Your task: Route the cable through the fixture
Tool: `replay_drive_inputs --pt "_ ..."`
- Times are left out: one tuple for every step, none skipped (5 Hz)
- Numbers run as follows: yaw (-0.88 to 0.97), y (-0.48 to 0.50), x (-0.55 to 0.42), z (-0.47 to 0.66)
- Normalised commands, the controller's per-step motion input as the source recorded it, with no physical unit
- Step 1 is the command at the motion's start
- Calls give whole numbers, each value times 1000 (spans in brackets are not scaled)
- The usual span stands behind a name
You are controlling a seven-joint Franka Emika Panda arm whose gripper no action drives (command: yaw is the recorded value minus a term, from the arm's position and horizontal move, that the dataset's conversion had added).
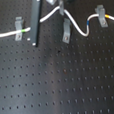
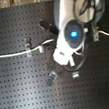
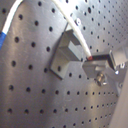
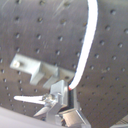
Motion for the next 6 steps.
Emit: replay_drive_inputs --pt "-363 172 -136 88" --pt "-925 17 10 325" --pt "-837 64 -133 163" --pt "-728 56 -278 117" --pt "-548 116 -347 82" --pt "-517 133 -135 436"
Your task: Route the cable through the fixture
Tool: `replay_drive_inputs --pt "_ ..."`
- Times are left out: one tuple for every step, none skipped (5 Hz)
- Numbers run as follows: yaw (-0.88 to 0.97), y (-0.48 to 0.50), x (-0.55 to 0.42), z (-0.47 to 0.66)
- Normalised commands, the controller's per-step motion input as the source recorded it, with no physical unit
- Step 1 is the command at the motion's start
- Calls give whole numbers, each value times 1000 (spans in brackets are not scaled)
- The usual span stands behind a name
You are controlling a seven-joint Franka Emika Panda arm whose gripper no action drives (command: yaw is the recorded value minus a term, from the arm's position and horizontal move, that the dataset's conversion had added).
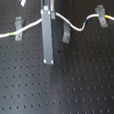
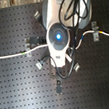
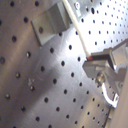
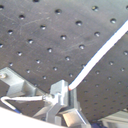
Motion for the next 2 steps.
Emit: replay_drive_inputs --pt "-457 202 -47 652" --pt "-354 211 -7 495"
